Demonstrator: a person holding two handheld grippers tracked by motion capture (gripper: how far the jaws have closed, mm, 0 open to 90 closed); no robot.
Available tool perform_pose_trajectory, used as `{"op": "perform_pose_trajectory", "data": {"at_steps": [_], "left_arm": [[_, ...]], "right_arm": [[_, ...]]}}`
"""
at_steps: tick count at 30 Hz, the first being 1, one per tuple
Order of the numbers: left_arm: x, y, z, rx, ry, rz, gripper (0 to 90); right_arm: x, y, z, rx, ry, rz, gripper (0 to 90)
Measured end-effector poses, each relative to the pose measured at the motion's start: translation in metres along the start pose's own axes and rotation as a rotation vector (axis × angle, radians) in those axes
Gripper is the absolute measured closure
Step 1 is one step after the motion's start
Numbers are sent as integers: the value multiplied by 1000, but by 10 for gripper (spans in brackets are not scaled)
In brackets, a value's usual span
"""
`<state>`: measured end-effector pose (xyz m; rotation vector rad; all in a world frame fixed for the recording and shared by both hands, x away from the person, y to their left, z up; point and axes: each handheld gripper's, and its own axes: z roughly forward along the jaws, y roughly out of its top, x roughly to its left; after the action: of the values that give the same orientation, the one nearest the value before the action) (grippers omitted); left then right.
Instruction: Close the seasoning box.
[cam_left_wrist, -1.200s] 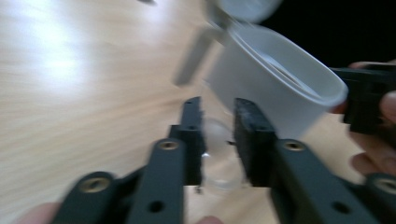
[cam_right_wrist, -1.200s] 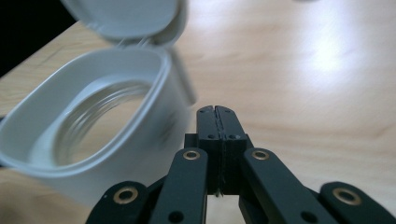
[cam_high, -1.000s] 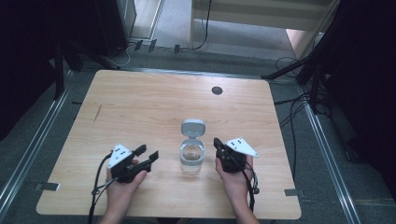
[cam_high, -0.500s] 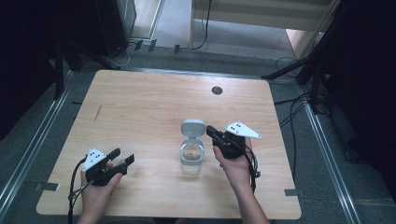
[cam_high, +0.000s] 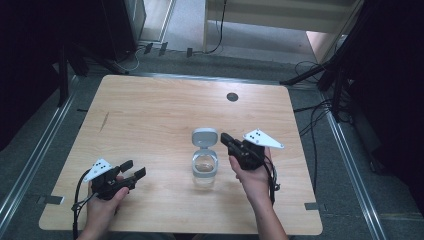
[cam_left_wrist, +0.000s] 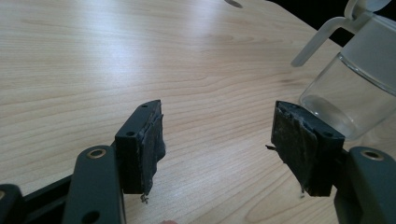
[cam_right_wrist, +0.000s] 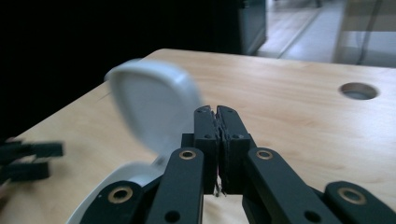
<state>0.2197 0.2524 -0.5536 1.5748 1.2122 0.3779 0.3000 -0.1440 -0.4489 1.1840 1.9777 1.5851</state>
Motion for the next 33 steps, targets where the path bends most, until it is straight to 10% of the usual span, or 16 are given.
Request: {"op": "perform_pose_trajectory", "data": {"at_steps": [6,16,22,29,33], "left_arm": [[0,-1,-2,-10,-2,-3,355],[5,-1,-6,-44,-21,-39,355],[5,-2,-10,-58,-2,-49,337],[7,-1,-11,-69,31,-72,243],[6,0,-11,-63,44,-69,208]], "right_arm": [[-8,19,32,41,70,24,896],[7,6,2,57,174,-61,888],[0,-10,-24,25,103,-30,794],[-22,-28,-60,-21,-72,25,164],[-37,-41,-82,-1,-151,20,119]]}}
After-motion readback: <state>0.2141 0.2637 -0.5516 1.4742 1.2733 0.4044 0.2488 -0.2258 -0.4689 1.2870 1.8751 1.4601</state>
